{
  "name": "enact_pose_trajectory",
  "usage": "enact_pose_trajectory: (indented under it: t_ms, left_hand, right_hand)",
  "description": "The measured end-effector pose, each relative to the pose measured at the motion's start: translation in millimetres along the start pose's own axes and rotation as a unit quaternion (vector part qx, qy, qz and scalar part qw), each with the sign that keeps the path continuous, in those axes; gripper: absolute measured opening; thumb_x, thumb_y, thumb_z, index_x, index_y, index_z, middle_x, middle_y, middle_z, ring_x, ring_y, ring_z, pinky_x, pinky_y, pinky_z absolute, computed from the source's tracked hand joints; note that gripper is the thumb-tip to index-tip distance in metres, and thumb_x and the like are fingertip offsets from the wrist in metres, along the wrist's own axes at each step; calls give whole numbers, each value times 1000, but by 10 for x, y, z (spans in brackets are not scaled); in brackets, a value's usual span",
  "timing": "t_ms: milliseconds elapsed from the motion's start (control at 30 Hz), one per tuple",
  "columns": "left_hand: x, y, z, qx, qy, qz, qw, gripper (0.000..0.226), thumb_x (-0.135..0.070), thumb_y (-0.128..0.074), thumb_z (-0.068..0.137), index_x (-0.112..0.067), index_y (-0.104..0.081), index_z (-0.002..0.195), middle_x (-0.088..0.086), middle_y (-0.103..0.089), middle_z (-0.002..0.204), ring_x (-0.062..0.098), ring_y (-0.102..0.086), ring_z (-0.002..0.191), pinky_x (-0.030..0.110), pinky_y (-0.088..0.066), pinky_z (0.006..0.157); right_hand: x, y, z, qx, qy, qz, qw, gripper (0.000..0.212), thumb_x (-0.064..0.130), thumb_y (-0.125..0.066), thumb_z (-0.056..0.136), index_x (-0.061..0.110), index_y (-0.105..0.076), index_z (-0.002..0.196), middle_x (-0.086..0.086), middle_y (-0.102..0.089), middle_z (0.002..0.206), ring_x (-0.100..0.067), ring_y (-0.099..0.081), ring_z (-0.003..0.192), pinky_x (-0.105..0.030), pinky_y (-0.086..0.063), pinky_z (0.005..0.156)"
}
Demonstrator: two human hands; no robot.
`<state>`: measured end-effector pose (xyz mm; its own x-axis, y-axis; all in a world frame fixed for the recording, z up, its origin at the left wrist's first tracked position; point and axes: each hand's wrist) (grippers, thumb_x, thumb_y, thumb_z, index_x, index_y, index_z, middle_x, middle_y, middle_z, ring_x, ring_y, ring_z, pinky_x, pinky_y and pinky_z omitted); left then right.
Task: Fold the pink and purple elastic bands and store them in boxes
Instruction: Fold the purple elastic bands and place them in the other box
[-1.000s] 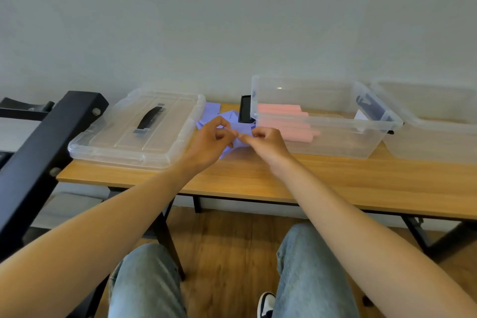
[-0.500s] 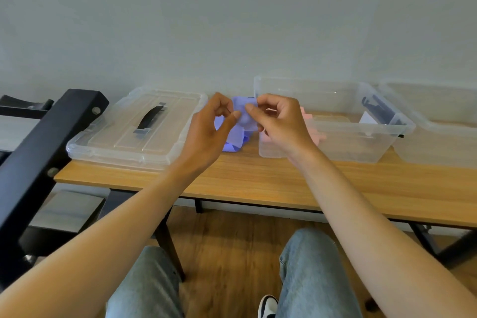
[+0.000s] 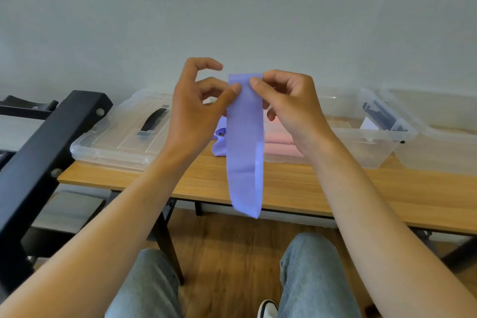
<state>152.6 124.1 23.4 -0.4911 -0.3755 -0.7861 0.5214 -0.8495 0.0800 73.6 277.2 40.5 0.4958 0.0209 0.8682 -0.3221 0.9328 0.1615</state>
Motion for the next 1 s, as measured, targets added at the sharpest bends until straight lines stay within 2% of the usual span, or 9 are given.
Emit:
enact_pose_trajectory:
  t_ms: [133,267,333,400,567,700,767,867,1000]
  left_hand:
    - [-51,99,-52,49,46,55,996,26,-15,-76,92,-19,-71,117,-9,-79,80,11,-75,73,18,-55,70]
    - [16,102,-200,91,98,56,989,28,-16,-75,93,-22,-72,120,-5,-80,85,15,-78,80,32,-63,78]
    - [53,88,-260,89,114,43,989,20,-20,-71,96,-18,-76,115,-2,-81,87,17,-78,86,38,-64,79]
    - [94,75,-304,76,126,33,989,12,-18,-68,98,-18,-78,103,-2,-80,85,20,-77,85,34,-64,72]
    - [154,50,-521,70,142,50,986,9,-11,-72,94,-10,-78,101,0,-79,76,8,-74,74,18,-57,65]
    - [233,-11,-741,53,152,66,985,7,-12,-73,93,-16,-78,97,-4,-79,83,12,-76,80,31,-63,74]
    - [282,-41,-831,51,145,91,984,9,-13,-71,95,-20,-77,96,-7,-78,87,11,-73,82,36,-62,79]
    - [319,-78,-953,44,116,151,981,8,-19,-70,96,-24,-76,95,-16,-68,92,5,-62,82,24,-52,75]
    - [299,-86,-1131,19,120,161,979,7,-27,-72,95,-31,-77,92,-6,-60,70,9,-50,63,21,-43,61]
  right_hand:
    - [-88,47,-78,-39,15,-58,997,13,20,-82,88,27,-73,82,6,-66,91,-8,-57,62,-19,-44,57]
    - [-172,87,-229,-7,17,-66,998,13,10,-81,87,18,-75,79,7,-67,68,-6,-52,53,-21,-44,53]
    - [-211,79,-317,18,10,-61,998,5,6,-81,87,9,-77,85,-7,-72,73,-9,-56,58,-25,-48,53]
    - [-263,70,-403,19,-8,-45,999,7,3,-82,84,4,-76,87,-8,-73,76,-8,-59,60,-24,-49,52]
    - [-412,52,-634,-3,-50,-18,999,25,1,-85,80,15,-66,89,0,-70,73,-15,-68,64,-30,-59,56]
    - [-549,10,-827,7,-75,11,997,28,3,-84,82,23,-75,100,0,-77,79,-15,-73,70,-34,-63,70]
    - [-599,-27,-911,20,-85,19,996,21,4,-81,87,23,-78,94,4,-78,79,-15,-74,71,-31,-62,71]
    - [-647,-54,-1025,17,-84,-5,996,25,5,-77,90,30,-78,86,9,-74,79,-11,-68,69,-23,-56,64]
    - [-692,-21,-1131,-16,-40,-103,994,21,14,-82,88,34,-78,85,7,-46,66,-8,-42,58,-16,-36,58]
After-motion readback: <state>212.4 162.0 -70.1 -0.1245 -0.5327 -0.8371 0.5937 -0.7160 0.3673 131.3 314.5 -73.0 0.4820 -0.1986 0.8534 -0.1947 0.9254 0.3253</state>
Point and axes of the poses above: each hand's wrist, its own z-axis towards the middle knuckle, its own y-axis out of the back of the hand, x = y × z
